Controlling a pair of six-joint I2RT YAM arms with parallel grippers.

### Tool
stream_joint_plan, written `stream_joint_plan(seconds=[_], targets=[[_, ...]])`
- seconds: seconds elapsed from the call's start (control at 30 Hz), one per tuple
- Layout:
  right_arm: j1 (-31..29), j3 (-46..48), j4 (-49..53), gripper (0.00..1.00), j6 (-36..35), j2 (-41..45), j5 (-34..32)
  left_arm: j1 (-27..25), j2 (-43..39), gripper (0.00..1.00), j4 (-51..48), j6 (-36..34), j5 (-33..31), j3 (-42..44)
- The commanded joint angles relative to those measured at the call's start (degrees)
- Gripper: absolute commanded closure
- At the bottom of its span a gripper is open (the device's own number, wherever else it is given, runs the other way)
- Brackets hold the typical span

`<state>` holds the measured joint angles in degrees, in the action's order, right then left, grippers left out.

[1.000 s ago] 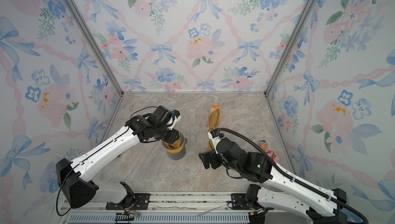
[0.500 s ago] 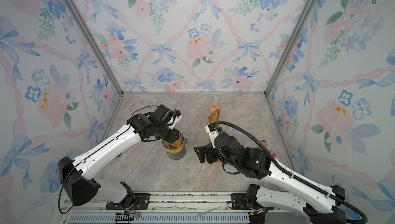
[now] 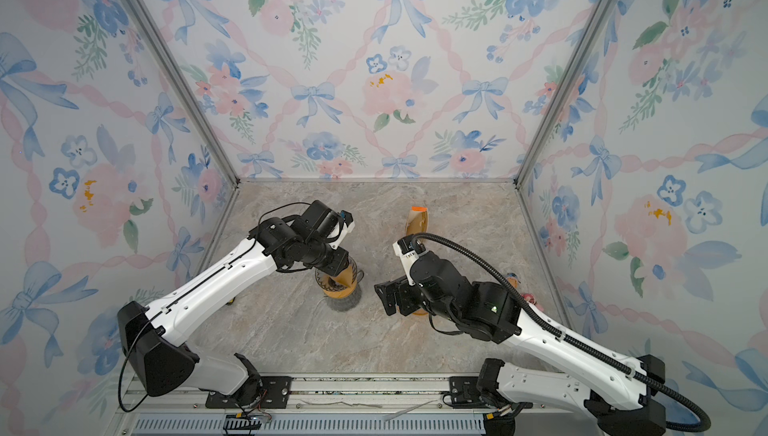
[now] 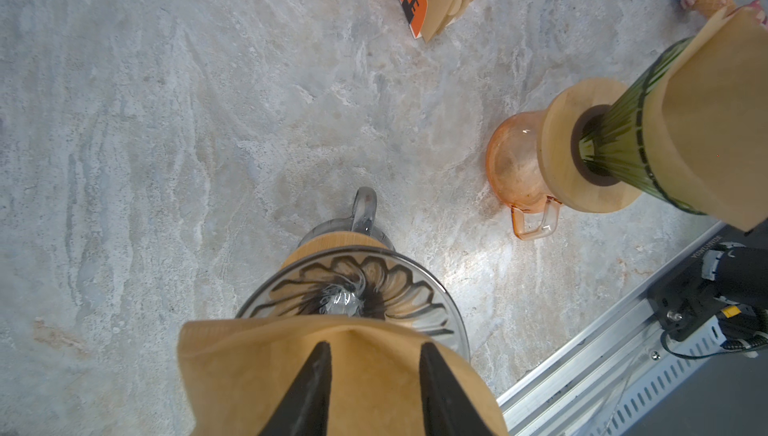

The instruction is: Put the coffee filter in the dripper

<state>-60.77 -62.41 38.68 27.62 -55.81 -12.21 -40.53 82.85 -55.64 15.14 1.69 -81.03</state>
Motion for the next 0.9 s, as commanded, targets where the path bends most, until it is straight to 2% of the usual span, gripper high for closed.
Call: stream_joint_plan(seconds=[0.0,0.5,0.87], targets=[[0.6,-0.2,-1.4,0.04,-0.9,-0.1,1.0,-0.3,-1.9,0.62,-1.1,-1.2,-0.1,1.3],[0.1,-4.4,1.6,0.04,-7.2,-4.8,1.7,-0.7,-2.4,0.61,-0.6,-2.9,-2.2,4.2],[-0.9,-5.5,2.0,0.04,-8.0,-7.4,2.5,-0.8,-0.9,0.61,-0.1,-3.1,-2.7,5.2]])
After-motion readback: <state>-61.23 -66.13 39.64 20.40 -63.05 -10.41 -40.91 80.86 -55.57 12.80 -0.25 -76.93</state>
